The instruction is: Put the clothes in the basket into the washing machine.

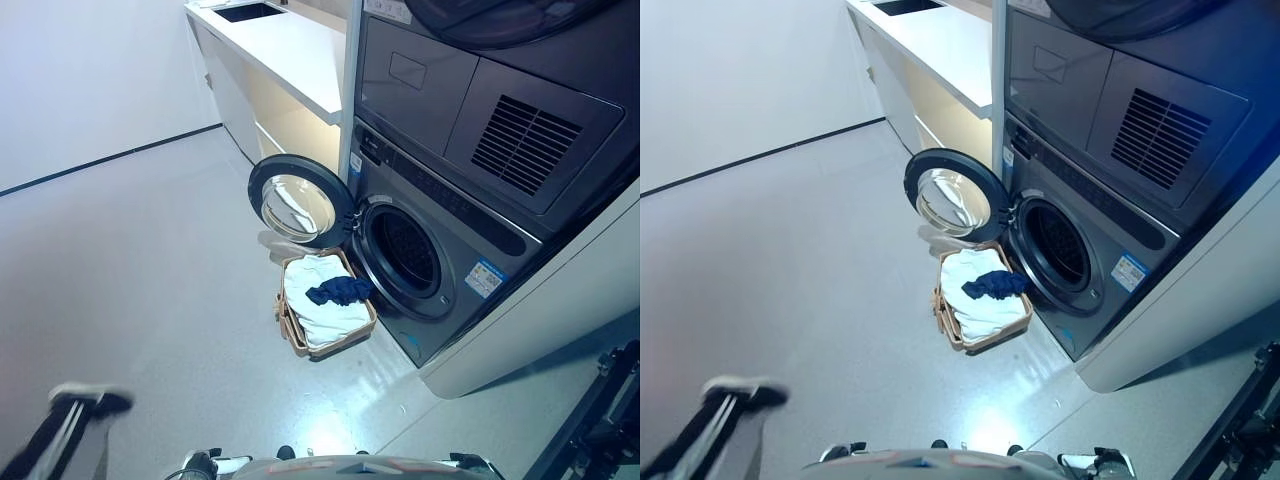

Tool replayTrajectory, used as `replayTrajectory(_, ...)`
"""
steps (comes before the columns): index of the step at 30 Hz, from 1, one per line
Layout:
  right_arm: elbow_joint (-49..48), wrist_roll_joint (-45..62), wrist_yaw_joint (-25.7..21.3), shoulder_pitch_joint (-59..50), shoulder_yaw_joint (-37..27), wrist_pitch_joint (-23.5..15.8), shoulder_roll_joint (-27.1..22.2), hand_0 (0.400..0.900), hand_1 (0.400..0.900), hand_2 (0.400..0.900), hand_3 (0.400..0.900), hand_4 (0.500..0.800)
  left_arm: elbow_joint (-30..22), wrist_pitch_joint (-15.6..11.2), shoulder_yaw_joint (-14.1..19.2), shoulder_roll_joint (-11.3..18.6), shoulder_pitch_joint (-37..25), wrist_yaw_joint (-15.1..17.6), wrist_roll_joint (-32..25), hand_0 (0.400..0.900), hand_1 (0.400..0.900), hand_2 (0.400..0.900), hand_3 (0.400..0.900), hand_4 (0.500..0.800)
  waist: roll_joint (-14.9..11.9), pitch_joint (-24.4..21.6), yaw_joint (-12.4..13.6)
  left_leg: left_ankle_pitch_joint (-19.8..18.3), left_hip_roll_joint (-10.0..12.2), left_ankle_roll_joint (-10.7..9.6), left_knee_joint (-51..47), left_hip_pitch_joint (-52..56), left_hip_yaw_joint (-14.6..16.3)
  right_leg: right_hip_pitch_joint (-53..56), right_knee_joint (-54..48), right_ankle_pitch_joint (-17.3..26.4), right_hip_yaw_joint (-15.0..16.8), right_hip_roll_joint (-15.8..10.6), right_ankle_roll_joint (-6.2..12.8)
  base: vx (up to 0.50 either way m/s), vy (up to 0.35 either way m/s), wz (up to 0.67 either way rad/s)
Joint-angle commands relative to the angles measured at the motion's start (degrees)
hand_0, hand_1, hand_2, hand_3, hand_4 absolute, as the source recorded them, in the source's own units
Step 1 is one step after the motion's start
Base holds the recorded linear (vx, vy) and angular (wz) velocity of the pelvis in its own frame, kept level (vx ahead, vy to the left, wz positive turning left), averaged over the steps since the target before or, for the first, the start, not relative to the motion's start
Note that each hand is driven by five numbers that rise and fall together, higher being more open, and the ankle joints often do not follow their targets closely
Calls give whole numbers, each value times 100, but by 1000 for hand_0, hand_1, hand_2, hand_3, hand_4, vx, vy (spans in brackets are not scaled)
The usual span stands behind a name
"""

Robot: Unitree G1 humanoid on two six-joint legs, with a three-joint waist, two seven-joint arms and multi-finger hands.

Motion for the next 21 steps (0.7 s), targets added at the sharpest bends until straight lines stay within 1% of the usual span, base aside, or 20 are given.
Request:
replayTrajectory(1, 110, -92, -161, -280, 200, -13, -163, 900, 900, 900, 900, 800, 150, -54, -241, -43, -269, 72, 153, 900, 900, 900, 900, 800, -94, -35, 31, -187, 92, -289, 22, -86, -37, -87, -176, 448, 51, -237, 595, 0, 0, 0)
replayTrajectory(21, 113, -93, -165, -256, 219, -6, -135, 900, 900, 900, 900, 800, 181, -40, -212, -65, -251, 95, 99, 900, 900, 900, 900, 800, -99, -33, 26, -196, 90, -283, 34, -109, -36, -96, -174, 441, 29, -247, 593, 0, 0, 0)
